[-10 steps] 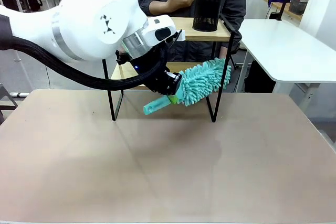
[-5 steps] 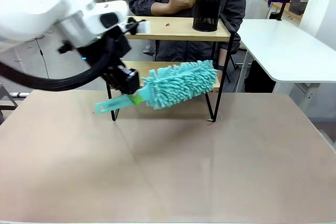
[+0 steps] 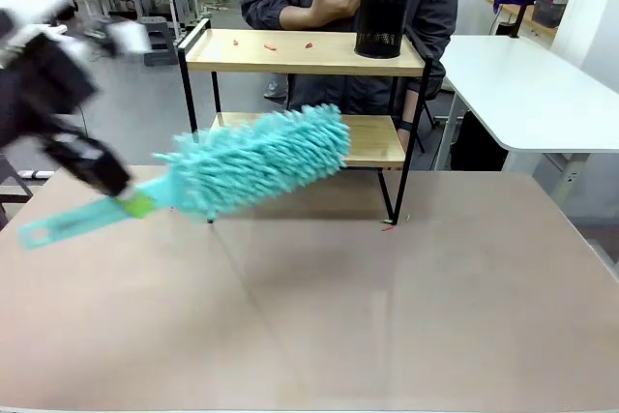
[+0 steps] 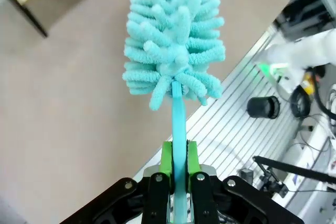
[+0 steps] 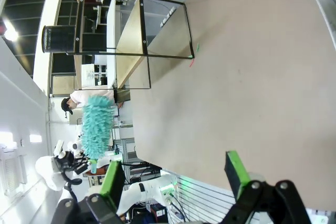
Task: Clean the shelf.
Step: Clean the specific tier of the Shelf with the Duster once objects are removed, then clean the remaining tier of the Shelf with the Duster once objects are removed.
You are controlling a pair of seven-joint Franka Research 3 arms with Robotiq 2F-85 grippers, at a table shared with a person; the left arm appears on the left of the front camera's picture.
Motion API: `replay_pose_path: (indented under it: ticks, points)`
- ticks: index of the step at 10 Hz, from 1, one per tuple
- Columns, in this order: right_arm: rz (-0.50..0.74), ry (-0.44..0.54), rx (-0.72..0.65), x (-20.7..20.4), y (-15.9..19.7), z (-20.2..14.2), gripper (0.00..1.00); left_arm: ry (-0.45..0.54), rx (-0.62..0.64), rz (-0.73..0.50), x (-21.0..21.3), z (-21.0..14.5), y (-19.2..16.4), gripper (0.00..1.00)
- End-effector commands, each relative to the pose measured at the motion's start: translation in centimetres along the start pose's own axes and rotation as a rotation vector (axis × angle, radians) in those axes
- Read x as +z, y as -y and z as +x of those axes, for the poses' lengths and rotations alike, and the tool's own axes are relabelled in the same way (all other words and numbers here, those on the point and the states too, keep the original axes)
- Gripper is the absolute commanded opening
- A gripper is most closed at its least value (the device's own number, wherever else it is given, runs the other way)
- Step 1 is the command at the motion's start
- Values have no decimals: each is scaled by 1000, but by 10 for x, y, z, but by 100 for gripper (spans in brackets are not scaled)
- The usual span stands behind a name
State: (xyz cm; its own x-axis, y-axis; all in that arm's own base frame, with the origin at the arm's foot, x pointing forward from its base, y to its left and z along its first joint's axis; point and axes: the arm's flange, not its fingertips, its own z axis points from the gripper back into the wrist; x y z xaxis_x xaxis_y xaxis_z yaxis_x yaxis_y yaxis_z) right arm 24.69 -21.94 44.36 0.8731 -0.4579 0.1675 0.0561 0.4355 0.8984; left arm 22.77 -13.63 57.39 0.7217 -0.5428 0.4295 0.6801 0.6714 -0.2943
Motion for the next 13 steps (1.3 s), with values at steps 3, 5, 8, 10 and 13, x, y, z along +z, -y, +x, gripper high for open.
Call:
replay_pose_path:
  ticks: [3,5,8,10,13]
  points:
    - [21,12,27,0,-1,3,100,285,523,121,90,-138,-49,12]
    - [21,12,27,0,-1,3,100,331,788,183,92,-178,-71,12]
    - [21,12,27,0,-1,3,100,244,848,96,63,-154,-147,12]
    - [21,12,27,0,-1,3,100,315,838,184,133,-175,-100,12]
    - [21,12,27,0,-1,3,100,315,838,184,133,-175,-100,12]
